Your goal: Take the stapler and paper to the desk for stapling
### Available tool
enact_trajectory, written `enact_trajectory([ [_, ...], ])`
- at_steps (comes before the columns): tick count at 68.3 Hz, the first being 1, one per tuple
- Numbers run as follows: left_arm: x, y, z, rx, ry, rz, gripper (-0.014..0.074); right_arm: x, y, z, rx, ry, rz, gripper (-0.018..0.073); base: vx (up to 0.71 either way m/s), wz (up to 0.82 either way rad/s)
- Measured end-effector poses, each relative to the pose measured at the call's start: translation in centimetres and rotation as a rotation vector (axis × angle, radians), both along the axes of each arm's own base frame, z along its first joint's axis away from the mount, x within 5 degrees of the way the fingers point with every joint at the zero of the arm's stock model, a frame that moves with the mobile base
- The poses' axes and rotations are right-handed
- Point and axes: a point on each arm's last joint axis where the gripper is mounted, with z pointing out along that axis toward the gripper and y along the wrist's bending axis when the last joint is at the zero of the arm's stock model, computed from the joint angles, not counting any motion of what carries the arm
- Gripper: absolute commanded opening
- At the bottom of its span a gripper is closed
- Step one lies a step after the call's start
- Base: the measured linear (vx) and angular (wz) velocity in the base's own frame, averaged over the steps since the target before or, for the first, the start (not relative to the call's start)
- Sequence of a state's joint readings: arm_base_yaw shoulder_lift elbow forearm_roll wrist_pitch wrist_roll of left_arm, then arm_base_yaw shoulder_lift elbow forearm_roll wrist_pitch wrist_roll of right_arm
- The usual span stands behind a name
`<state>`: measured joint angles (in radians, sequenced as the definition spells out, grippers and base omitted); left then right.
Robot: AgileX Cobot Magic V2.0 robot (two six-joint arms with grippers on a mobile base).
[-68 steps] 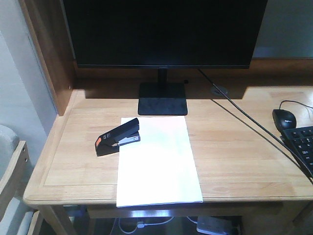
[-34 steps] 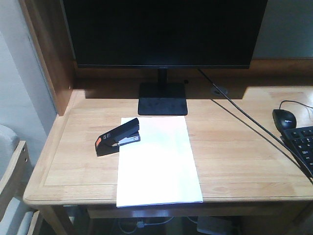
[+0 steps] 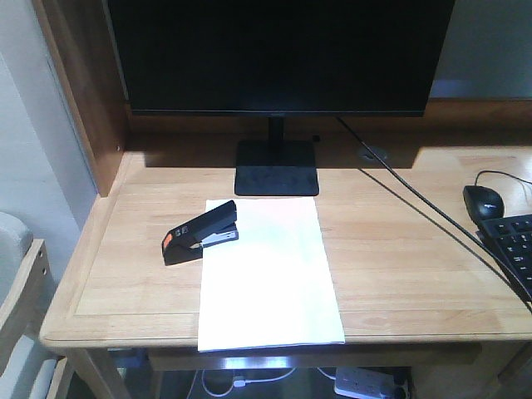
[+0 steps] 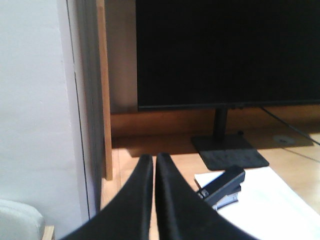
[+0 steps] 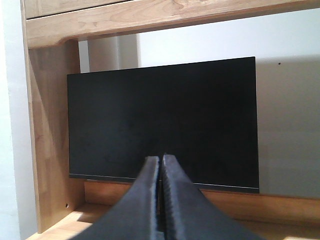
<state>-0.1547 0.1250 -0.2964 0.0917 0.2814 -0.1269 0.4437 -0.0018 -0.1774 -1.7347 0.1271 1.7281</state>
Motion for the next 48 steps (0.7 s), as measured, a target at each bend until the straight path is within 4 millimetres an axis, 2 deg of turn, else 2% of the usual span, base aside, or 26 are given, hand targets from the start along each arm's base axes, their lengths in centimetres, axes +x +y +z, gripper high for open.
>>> enact_trajectory([
  [5, -0.4, 0.2, -0.1, 0.021, -0.037, 0.02, -0.0006, 0.0, 0.0, 0.0, 0.0, 0.0, 0.0, -0.001, 0.0, 0.0],
  [10, -0.5, 0.3, -1.3, 0.036, -0.053, 0.045, -0.0006, 0.0, 0.0, 0.0, 0.0, 0.0, 0.0, -0.001, 0.0, 0.0],
  [21, 0.2, 0.4, -5.4, 0.045, -0.017, 0.092, -0.0006, 0.0, 0.0, 0.0, 0.0, 0.0, 0.0, -0.001, 0.0, 0.0],
  [31, 0.4, 0.5, -8.2, 0.026, 0.015, 0.106, -0.0006, 0.0, 0.0, 0.0, 0.001, 0.0, 0.0, -0.001, 0.0, 0.0],
  [48, 0.4, 0.5, -8.4, -0.001, 0.01, 0.106, -0.0006, 0.0, 0.0, 0.0, 0.001, 0.0, 0.0, -0.001, 0.0, 0.0],
])
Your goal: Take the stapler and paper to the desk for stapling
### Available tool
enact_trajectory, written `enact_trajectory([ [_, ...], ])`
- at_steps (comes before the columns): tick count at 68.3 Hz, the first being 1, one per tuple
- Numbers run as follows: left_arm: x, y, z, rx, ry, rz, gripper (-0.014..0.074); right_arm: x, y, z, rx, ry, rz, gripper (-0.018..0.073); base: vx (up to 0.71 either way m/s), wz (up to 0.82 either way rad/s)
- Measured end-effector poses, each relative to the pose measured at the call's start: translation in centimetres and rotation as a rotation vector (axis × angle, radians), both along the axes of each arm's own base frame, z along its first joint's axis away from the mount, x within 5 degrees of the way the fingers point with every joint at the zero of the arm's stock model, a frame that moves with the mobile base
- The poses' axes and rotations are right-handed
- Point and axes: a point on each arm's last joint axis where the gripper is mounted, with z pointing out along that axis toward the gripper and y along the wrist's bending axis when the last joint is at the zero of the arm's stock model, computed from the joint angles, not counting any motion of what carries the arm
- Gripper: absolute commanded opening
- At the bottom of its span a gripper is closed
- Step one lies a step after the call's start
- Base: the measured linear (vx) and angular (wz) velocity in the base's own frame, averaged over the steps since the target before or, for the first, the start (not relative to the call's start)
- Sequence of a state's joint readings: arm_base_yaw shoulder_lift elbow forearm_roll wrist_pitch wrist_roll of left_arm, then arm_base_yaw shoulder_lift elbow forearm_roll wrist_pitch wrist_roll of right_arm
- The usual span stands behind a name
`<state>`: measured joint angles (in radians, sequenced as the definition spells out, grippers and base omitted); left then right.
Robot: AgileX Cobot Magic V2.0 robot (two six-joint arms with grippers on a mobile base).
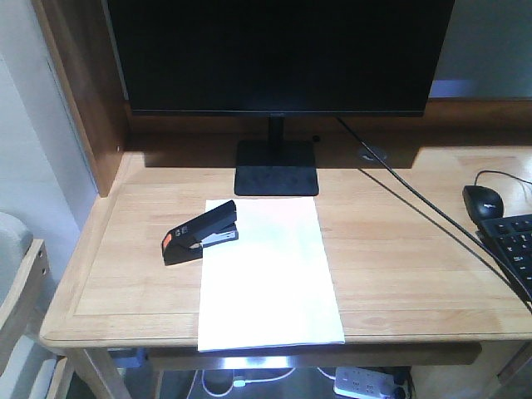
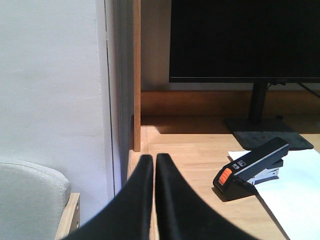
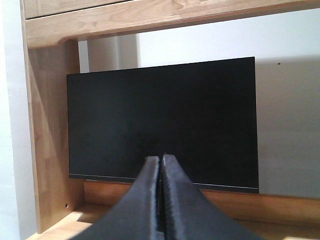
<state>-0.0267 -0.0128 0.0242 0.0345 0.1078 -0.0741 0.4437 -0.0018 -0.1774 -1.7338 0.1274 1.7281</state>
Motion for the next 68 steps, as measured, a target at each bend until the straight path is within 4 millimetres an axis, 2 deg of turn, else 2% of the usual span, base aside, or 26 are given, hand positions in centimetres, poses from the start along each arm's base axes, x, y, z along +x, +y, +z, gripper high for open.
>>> enact_trajectory([
  [68, 0.0, 0.0, 0.0, -0.002, 0.0, 0.0, -0.0006, 0.0, 0.0, 0.0, 0.0, 0.0, 0.0, -0.001, 0.0, 0.0],
])
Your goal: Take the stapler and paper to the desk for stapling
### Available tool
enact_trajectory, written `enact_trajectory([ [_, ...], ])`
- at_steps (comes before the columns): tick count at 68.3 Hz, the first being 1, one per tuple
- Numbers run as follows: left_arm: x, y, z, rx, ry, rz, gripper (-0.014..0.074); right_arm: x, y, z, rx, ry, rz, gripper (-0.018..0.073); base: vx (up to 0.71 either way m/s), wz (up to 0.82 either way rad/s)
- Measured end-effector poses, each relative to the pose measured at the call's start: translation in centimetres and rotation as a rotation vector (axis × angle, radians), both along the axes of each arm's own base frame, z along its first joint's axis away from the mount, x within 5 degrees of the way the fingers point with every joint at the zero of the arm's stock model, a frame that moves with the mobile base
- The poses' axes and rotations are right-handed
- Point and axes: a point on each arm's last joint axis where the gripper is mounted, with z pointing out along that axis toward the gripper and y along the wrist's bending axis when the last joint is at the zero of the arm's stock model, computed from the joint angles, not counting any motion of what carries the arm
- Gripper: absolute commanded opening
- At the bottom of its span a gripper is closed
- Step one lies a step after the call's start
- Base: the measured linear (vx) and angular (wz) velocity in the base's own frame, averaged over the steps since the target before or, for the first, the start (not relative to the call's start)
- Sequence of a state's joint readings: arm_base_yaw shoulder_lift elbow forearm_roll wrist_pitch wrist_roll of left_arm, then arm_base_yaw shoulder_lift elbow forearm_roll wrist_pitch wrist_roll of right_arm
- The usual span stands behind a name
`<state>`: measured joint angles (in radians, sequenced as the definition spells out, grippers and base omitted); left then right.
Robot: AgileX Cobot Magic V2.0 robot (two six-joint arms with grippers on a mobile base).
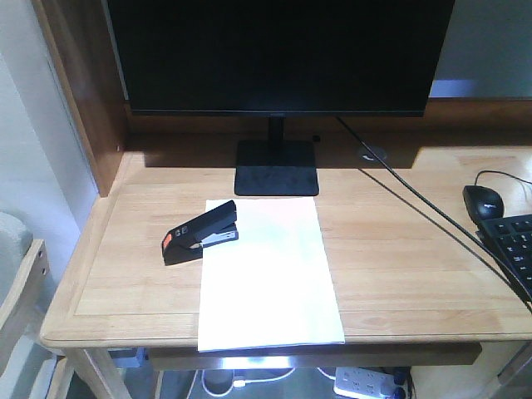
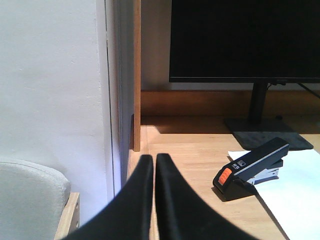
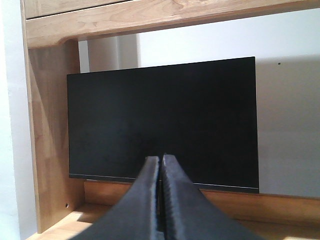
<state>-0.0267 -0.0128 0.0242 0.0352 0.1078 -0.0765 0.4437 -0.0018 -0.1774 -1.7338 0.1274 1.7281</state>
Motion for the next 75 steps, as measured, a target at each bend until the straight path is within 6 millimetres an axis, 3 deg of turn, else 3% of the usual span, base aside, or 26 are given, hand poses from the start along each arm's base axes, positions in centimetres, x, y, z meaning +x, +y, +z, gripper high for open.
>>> enact_trajectory([
  [12, 0.0, 0.0, 0.0, 0.0, 0.0, 0.0, -0.0006, 0.2, 0.0, -0.5, -0.018, 0.009, -0.013, -0.001, 0.0, 0.0],
  [30, 0.0, 0.0, 0.0, 0.0, 0.0, 0.0, -0.0006, 0.7, -1.3, -1.5, -0.04, 0.096, -0.166, -0.001, 0.0, 0.0],
  [49, 0.0, 0.0, 0.0, 0.0, 0.0, 0.0, -0.0006, 0.8, -1.2, -2.7, -0.344, 0.163, -0.239, -0.001, 0.0, 0.0],
  [75, 0.0, 0.0, 0.0, 0.0, 0.0, 0.0, -0.0006, 0.5, -1.4, -3.5, -0.31, 0.285, -0.424, -0.001, 0.0, 0.0],
])
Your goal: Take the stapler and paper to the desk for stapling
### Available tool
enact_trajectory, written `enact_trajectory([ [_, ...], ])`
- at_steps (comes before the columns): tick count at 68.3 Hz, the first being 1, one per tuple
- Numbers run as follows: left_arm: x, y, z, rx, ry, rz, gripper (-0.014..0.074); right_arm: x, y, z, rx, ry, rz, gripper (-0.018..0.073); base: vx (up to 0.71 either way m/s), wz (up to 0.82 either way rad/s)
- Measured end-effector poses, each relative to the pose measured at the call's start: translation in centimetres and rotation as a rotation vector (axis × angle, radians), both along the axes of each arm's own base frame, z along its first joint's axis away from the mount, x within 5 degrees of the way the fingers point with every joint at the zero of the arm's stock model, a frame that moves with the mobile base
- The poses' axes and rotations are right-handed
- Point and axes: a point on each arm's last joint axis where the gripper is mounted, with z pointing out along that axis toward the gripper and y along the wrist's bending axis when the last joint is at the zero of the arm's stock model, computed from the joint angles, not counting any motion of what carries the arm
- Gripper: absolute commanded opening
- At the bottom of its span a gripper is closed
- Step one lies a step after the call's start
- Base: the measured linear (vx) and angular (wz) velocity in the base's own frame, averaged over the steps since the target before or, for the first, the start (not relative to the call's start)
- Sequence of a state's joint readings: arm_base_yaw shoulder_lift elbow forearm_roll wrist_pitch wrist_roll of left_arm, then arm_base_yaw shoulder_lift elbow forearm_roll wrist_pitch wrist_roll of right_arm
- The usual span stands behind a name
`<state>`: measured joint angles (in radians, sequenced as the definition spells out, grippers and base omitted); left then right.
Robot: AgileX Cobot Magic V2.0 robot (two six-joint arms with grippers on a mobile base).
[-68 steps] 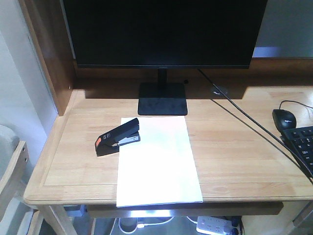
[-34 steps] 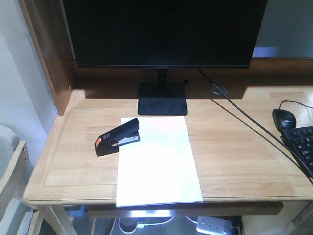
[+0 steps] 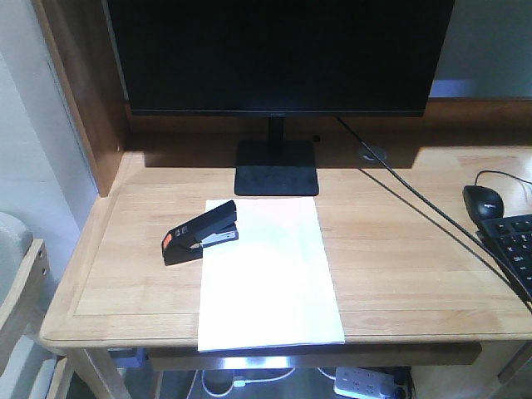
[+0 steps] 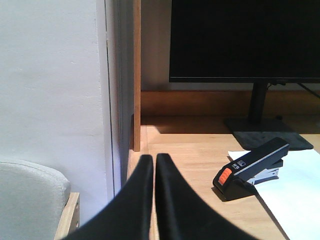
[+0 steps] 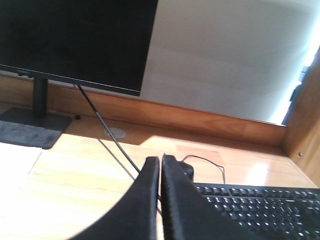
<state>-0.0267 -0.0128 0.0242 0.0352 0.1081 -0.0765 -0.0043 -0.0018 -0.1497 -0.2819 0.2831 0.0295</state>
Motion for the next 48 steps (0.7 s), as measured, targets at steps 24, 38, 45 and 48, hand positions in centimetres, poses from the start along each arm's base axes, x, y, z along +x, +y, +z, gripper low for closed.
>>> enact_trajectory([
  [24, 0.0, 0.0, 0.0, 0.0, 0.0, 0.0, -0.0006, 0.0, 0.2, 0.0, 0.012, 0.0, 0.002, -0.001, 0.0, 0.0],
  [38, 0.0, 0.0, 0.0, 0.0, 0.0, 0.0, -0.0006, 0.8, 0.3, -2.5, 0.036, -0.022, 0.02, -0.001, 0.0, 0.0],
  [45, 0.0, 0.0, 0.0, 0.0, 0.0, 0.0, -0.0006, 1.1, 0.4, -3.8, 0.081, -0.046, 0.031, -0.001, 0.0, 0.0],
  [48, 0.0, 0.0, 0.0, 0.0, 0.0, 0.0, -0.0006, 1.1, 0.4, -3.8, 0.102, -0.065, 0.035, -0.001, 0.0, 0.0],
])
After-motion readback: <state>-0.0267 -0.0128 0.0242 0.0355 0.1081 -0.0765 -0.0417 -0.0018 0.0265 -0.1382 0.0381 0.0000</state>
